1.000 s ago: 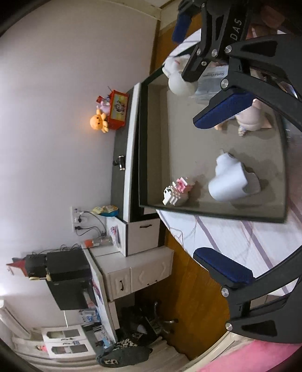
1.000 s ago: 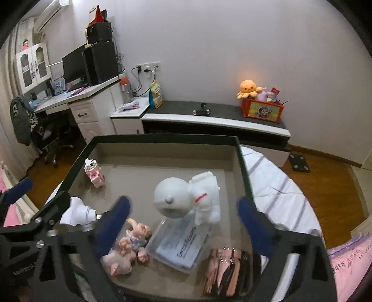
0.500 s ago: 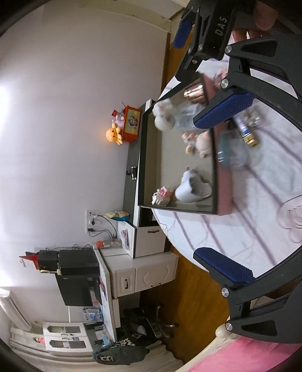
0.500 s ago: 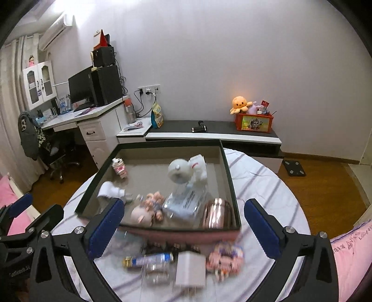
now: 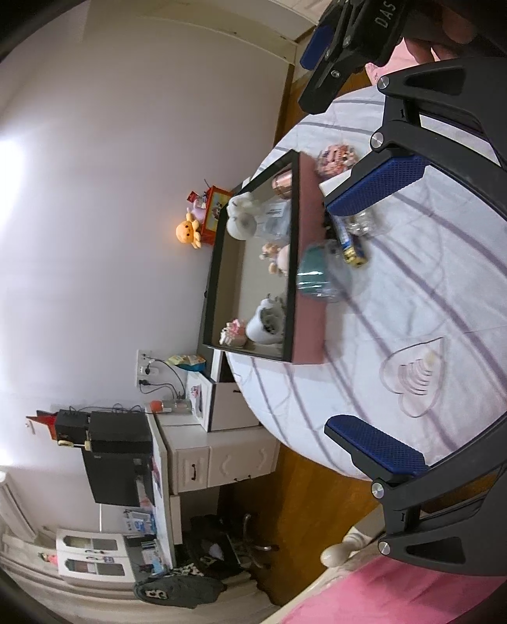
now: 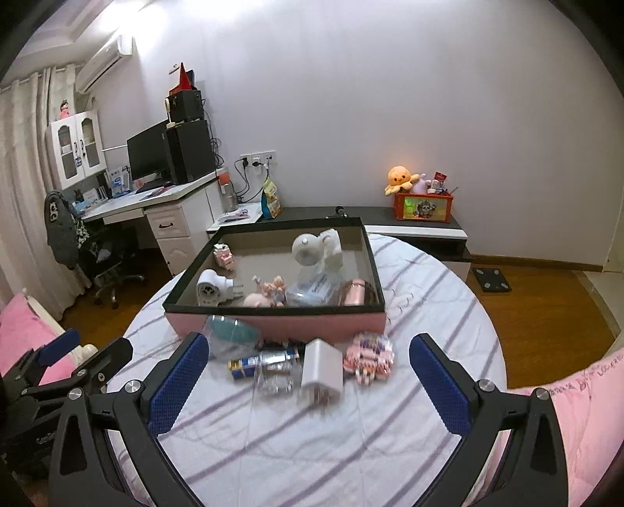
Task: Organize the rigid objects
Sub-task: 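Withdraw both grippers from the box back over the bed, then grasp the clear teal container with the left gripper while the right grasps the white charger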
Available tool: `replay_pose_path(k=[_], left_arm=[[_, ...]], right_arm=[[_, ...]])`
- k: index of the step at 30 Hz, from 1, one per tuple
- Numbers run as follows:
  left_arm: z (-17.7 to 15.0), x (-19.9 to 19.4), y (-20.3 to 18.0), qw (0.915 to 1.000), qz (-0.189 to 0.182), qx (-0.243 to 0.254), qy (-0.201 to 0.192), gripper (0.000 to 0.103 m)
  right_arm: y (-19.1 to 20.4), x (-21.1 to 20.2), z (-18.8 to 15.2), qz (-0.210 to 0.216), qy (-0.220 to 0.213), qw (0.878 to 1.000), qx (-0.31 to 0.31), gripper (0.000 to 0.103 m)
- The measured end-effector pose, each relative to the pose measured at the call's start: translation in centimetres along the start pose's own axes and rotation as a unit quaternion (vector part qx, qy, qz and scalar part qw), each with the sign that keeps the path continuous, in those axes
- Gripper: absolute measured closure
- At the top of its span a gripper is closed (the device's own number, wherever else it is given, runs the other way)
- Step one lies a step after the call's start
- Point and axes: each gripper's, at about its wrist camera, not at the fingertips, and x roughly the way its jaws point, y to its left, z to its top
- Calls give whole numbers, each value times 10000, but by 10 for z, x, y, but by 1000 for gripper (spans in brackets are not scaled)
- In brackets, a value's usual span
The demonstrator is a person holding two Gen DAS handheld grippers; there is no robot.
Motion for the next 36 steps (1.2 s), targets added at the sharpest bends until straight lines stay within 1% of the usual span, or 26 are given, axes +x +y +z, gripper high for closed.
replay_pose_path(k=[3,6,10,21,32,36], left_arm=[[-11,-8,-4,9998,106,151,-20,0],[-20,-16,-4,9998,93,201,11,0],[-29,-23,-3,9998,49,208,53,0],[-31,-28,2,9998,96,146,20,0],[-33,-27,3,9998,85,168,62,0],[-37,-22,2,9998,64,172,124,0]], right_arm=[[-1,-9,-11,-42,-14,10000,54,0],[-4,-17,-22,-80,-26,9999,84,0],[-3,-22,-26,-133,-44,9999,44,0],[-3,-25,-28,-135,-72,9999,30,0],[-12,-22,-30,-210,0,9997,77,0],[-16,-15,-33,-226,91,9997,73,0]])
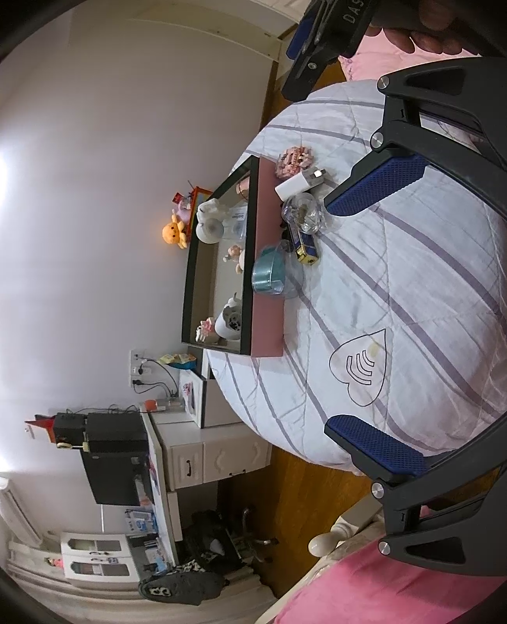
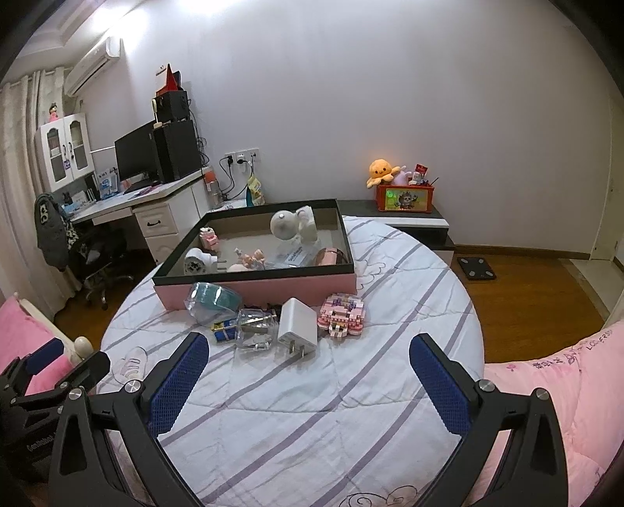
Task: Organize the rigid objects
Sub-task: 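Grasp the clear teal container with the left gripper while the right grasps the white charger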
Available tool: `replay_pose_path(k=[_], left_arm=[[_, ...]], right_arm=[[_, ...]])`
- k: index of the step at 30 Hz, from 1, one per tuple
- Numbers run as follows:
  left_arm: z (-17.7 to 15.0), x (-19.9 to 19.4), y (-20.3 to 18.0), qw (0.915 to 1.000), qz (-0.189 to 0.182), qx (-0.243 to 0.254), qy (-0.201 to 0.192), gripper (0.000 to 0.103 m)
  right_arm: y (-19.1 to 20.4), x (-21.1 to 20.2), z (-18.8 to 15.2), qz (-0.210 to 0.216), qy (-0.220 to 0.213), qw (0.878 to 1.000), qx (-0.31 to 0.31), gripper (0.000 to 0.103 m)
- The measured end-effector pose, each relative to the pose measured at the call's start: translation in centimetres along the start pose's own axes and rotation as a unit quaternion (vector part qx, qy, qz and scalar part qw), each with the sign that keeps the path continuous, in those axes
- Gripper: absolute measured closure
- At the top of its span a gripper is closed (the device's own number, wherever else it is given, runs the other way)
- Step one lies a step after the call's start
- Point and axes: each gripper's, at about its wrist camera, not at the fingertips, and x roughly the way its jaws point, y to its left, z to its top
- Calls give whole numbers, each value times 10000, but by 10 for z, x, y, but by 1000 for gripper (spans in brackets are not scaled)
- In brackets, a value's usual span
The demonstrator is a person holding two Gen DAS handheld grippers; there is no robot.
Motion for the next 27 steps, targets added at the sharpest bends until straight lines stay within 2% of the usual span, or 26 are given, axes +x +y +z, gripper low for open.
replay_pose_path(k=[7,12,18,27], left_arm=[[1,31,-5,9997,-54,55,215,0],[8,68,-13,9991,-73,106,416,0],[11,120,-20,9962,-154,77,849,0],[29,158,-33,9943,-157,157,1041,0]], right_arm=[[-15,31,-10,-77,385,9992,22,0],[-19,60,-16,-76,696,9975,-91,0],[-13,93,-17,38,974,9944,-411,0],[2,120,-13,13,1053,9902,-912,4]])
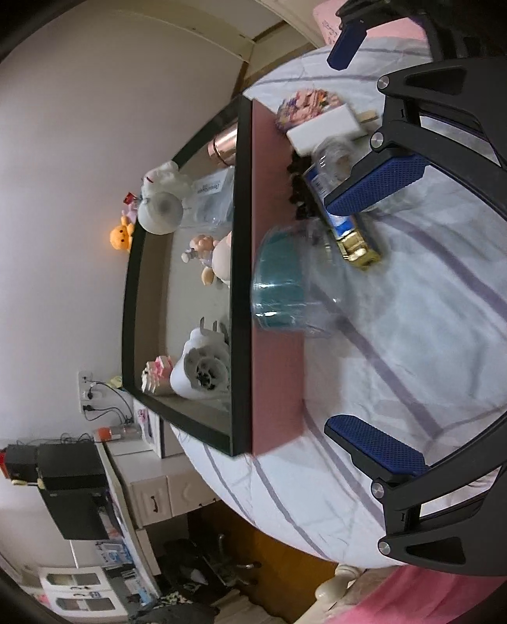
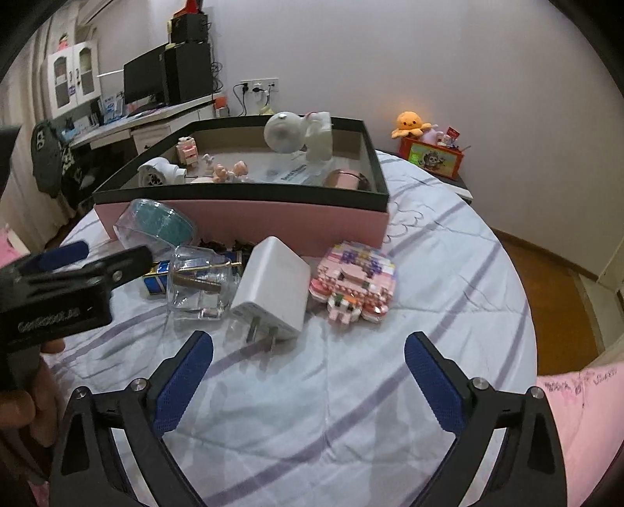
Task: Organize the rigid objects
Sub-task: 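Grasp the clear teal container with the left gripper while the right grasps the white charger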
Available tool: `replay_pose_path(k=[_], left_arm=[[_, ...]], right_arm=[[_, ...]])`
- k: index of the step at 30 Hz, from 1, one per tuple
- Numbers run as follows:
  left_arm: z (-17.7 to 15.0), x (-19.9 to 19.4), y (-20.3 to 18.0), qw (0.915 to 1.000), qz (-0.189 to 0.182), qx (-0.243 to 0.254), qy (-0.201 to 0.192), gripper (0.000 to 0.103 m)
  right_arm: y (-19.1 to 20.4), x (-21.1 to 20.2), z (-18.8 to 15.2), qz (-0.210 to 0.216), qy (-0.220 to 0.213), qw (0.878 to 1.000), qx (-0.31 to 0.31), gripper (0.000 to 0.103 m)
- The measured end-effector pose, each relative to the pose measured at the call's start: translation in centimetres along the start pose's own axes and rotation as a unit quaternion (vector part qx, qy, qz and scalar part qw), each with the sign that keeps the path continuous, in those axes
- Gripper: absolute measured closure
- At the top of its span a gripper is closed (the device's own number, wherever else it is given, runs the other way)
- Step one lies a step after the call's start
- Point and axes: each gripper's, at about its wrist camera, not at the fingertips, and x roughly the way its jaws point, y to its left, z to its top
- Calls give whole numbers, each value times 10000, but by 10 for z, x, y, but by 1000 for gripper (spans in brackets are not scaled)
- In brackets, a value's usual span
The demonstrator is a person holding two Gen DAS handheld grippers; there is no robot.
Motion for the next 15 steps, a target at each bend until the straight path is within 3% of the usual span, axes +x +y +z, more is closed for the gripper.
replay_pose_path(k=[4,6,8,10,11,12,15], left_arm=[[8,18,-6,9996,-139,16,262,0],[11,22,-8,9996,-83,35,260,0],[15,28,-4,9993,-182,-91,321,0],[15,33,0,9982,-373,-224,401,16],[14,35,1,9980,-386,-242,437,30],[14,34,2,9982,-366,-243,416,31],[12,30,4,9977,-502,-275,374,31]], right_arm=[[5,8,3,17,44,9998,-192,11],[5,10,6,61,52,9997,-236,26],[6,13,8,-40,26,9995,-311,29],[8,13,10,24,4,9992,-404,31],[8,11,11,71,-27,9990,-435,37],[8,9,11,58,-61,9989,-457,43],[11,7,12,97,-61,9987,-505,43]])
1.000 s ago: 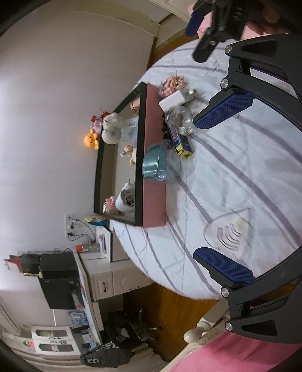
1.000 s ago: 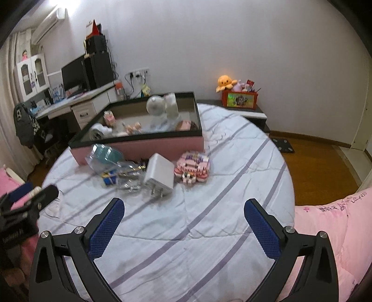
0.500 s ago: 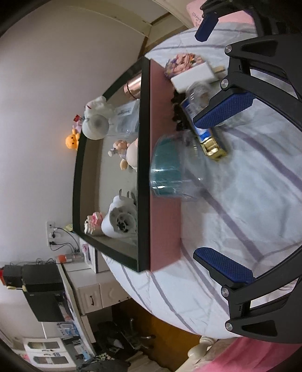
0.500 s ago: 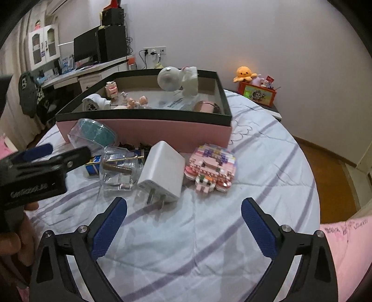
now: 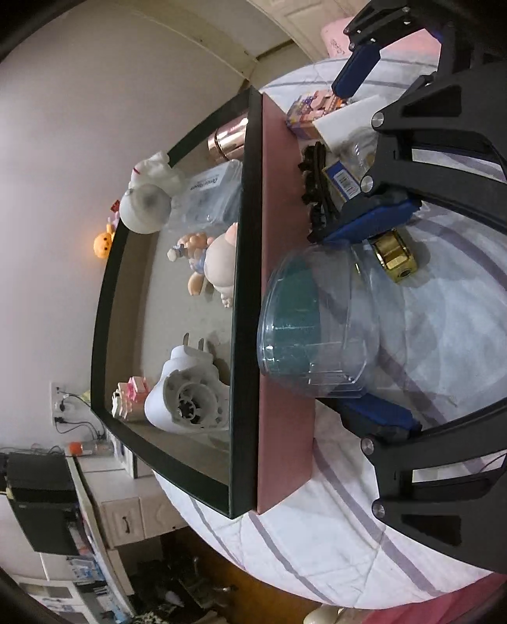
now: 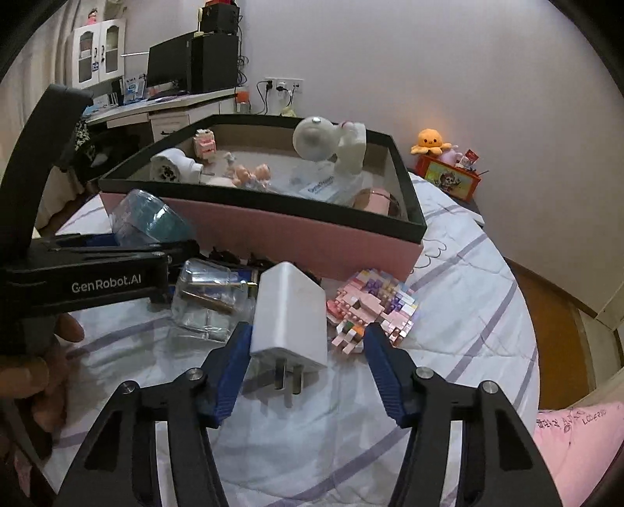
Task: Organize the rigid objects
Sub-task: 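Grasp the clear teal container with the left gripper while the right grasps the white charger, then carry the container and charger over the pink box and release both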
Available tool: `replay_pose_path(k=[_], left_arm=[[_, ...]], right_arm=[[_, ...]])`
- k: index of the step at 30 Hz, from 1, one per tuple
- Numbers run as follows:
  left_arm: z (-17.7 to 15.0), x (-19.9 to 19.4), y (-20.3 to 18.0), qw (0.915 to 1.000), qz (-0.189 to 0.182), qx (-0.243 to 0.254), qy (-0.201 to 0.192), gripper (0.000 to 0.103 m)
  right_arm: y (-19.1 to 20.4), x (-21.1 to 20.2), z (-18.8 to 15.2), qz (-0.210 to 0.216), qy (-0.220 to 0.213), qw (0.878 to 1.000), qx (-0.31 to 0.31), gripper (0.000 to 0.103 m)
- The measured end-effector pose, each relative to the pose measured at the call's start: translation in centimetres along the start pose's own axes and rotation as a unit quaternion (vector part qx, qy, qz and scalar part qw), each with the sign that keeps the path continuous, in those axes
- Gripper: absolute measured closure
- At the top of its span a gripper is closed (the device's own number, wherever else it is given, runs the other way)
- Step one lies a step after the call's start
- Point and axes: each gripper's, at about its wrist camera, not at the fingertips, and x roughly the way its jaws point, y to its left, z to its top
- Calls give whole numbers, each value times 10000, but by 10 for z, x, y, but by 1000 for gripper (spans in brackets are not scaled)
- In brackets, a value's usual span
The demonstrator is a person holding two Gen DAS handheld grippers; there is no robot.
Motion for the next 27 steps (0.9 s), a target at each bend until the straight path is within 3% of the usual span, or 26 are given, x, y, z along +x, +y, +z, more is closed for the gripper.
replay_pose_path(k=[4,8,14,16,20,27], left_arm=[[-4,-8,-2,9999,-10,75,-92,31],[-12,-20,0,9998,9,61,-181,31],[-23,-39,11,9995,39,-23,-316,31],[-27,-46,15,9993,40,-25,-361,31],[-29,-55,18,9990,20,25,-450,31],[-33,-58,27,9991,47,0,-423,31]], right_arm=[[9,6,-2,-56,63,9997,-226,48],[5,8,-4,112,5,9999,-106,63],[-12,-11,-7,569,-158,9976,369,64],[-14,-15,-7,725,-182,9961,462,76],[-14,-19,-9,755,-219,9958,464,78],[-3,6,-7,601,126,9978,244,77]])
